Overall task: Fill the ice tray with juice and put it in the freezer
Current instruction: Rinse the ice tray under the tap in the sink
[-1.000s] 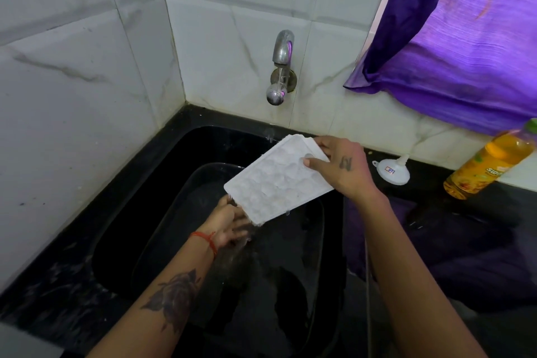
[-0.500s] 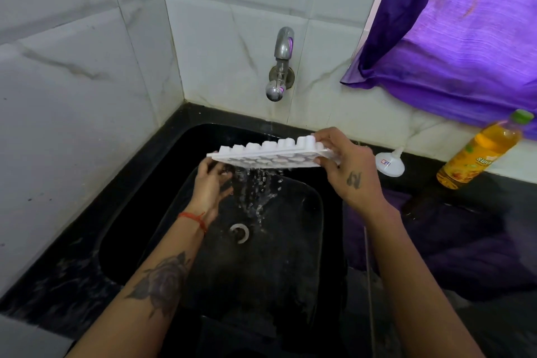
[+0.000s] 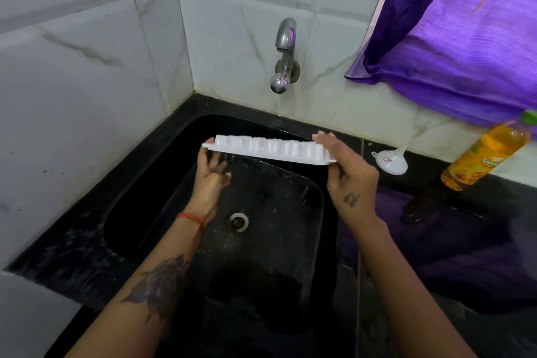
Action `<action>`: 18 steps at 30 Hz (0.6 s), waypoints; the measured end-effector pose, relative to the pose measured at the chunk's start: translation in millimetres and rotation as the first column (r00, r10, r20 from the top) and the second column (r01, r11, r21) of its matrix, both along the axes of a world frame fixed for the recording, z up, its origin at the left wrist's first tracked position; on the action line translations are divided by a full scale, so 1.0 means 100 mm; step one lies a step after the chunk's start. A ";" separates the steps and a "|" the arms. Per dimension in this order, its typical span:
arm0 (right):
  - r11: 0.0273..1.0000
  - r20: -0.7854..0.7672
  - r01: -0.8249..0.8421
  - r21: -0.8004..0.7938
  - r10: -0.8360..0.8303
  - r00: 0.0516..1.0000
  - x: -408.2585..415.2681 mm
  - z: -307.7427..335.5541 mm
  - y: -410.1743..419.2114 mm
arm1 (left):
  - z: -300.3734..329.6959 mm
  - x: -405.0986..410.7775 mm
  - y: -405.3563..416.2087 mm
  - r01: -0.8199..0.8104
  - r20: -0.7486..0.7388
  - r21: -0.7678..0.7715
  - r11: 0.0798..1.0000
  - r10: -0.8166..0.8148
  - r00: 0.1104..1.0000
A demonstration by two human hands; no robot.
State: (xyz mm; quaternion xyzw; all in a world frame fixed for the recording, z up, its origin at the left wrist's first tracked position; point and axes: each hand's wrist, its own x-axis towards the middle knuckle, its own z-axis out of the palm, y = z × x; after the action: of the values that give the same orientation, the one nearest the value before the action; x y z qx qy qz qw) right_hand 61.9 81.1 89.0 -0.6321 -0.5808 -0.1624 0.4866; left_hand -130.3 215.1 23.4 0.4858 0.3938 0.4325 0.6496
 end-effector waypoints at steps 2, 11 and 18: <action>1.000 0.026 -0.017 0.000 0.017 1.000 0.02 -0.03 -0.01 | 0.02 0.00 -0.04 0.003 -0.002 0.046 0.999 -0.003 1.000; 0.998 -0.025 -0.046 -0.035 0.045 0.999 0.02 -0.21 -0.20 | -0.18 -0.12 -0.37 0.008 -0.061 0.042 0.999 -0.006 0.998; 0.977 -0.080 -0.099 -0.187 0.085 0.993 0.04 -0.36 -0.40 | -0.29 -0.26 -0.63 0.008 -0.149 0.029 1.000 -0.003 0.989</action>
State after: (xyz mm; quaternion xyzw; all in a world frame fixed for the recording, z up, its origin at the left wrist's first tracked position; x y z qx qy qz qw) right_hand 66.4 40.8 52.7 -0.6537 -0.6045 -0.0605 0.4513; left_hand -156.3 152.4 -5.4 0.5273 0.4335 0.3988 0.6124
